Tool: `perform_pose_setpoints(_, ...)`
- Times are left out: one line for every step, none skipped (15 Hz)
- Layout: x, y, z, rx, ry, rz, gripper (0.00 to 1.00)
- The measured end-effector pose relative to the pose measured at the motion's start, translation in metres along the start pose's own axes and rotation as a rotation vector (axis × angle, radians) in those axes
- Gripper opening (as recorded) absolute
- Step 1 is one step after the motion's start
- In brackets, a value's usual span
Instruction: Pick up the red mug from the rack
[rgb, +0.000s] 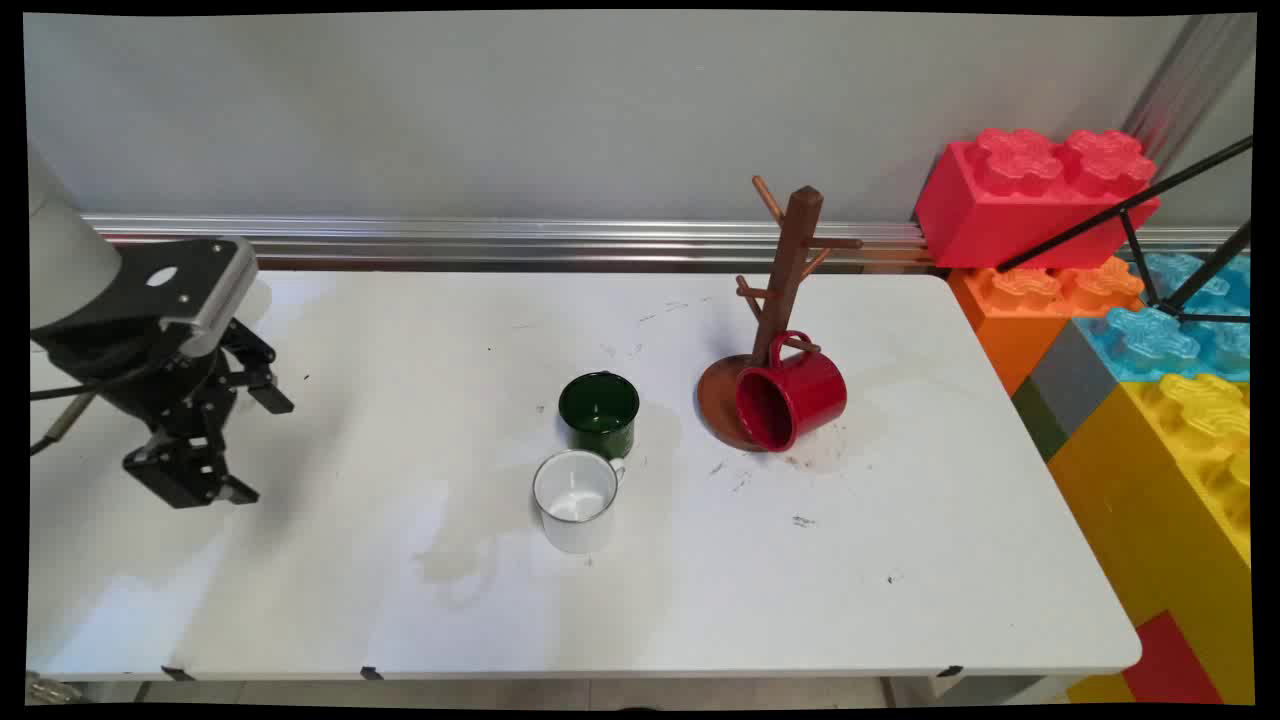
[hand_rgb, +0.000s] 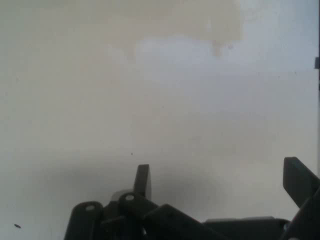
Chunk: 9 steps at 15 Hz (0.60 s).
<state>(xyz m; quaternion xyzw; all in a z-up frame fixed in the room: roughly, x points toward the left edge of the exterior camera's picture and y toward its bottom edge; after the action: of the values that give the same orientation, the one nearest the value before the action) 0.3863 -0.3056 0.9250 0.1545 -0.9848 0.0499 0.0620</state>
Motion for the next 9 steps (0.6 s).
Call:
perform_pose_setpoints(0.001, -0.002, 0.002, 0.002, 0.019, -0.011, 1.00)
perform_pose_setpoints(0.005, -0.004, 0.003, 0.006, 0.053, -0.028, 1.00)
perform_pose_setpoints(0.009, -0.007, 0.003, 0.012, 0.093, -0.043, 1.00)
perform_pose_setpoints(0.015, -0.011, 0.001, 0.021, 0.147, -0.062, 1.00)
perform_pose_setpoints(0.021, -0.015, -0.001, 0.028, 0.200, -0.079, 1.00)
perform_pose_setpoints(0.026, -0.018, -0.003, 0.031, 0.244, -0.093, 1.00)
perform_pose_setpoints(0.029, -0.019, -0.005, 0.033, 0.273, -0.102, 1.00)
perform_pose_setpoints(0.034, -0.022, -0.007, 0.036, 0.318, -0.116, 1.00)
perform_pose_setpoints(0.040, -0.025, -0.009, 0.039, 0.369, -0.131, 1.00)
